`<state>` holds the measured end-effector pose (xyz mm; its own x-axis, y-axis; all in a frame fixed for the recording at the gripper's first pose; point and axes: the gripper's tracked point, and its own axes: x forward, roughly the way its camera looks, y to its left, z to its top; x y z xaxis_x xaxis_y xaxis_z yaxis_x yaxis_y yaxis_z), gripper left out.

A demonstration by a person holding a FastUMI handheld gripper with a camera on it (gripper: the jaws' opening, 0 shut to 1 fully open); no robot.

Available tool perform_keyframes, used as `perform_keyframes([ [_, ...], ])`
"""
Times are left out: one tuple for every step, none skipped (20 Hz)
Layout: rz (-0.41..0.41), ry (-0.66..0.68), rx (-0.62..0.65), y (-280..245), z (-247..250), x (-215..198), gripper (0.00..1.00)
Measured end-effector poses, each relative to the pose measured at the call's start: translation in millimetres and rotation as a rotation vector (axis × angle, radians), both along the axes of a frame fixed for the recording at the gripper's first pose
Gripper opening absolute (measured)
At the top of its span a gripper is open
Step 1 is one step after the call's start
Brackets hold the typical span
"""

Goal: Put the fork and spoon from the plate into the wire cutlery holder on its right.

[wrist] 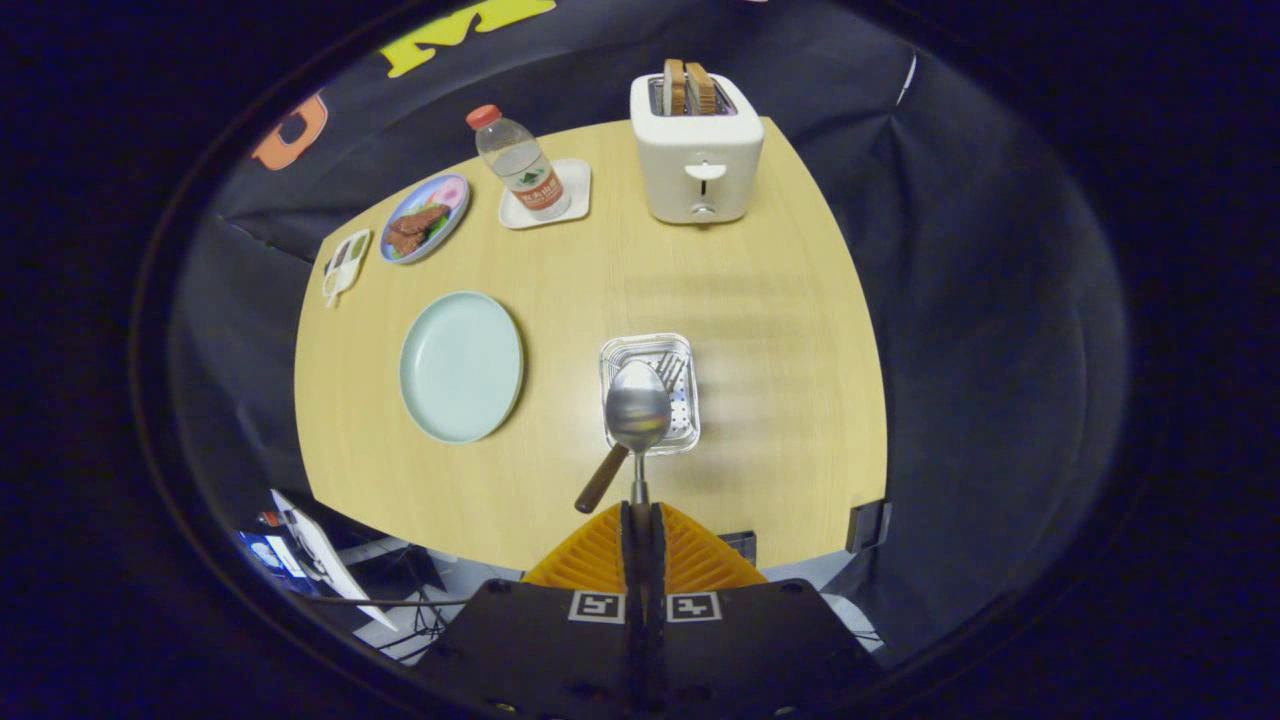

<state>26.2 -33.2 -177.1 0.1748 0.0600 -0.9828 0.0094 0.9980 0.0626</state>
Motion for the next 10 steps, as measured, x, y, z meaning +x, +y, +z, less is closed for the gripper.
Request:
perform_keyframes([
  [-0.005, 0.012, 0.004, -0.5, -2.6, 1.1, 0.00],
  [-0.012, 0.021, 0.006, -1.6, -4.2, 1.9, 0.00],
  [-0.017, 0.028, 0.006, -2.5, -5.5, 2.9, 0.00],
  [-0.022, 0.035, 0.005, -4.1, -7.7, 5.0, 0.00],
  [-0.029, 0.045, 0.003, -5.3, -9.9, 6.7, 0.00],
  [-0.036, 0.057, 0.002, -5.7, -12.4, 9.1, 0.00],
  [-0.038, 0.071, 0.003, -5.7, -14.2, 9.1, 0.01],
  [-0.039, 0.085, 0.011, -3.8, -16.9, 9.6, 0.01],
  [-0.040, 0.099, 0.017, -2.8, -19.6, 10.0, 0.01],
  [-0.045, 0.111, 0.023, -1.8, -22.1, 10.9, 0.00],
])
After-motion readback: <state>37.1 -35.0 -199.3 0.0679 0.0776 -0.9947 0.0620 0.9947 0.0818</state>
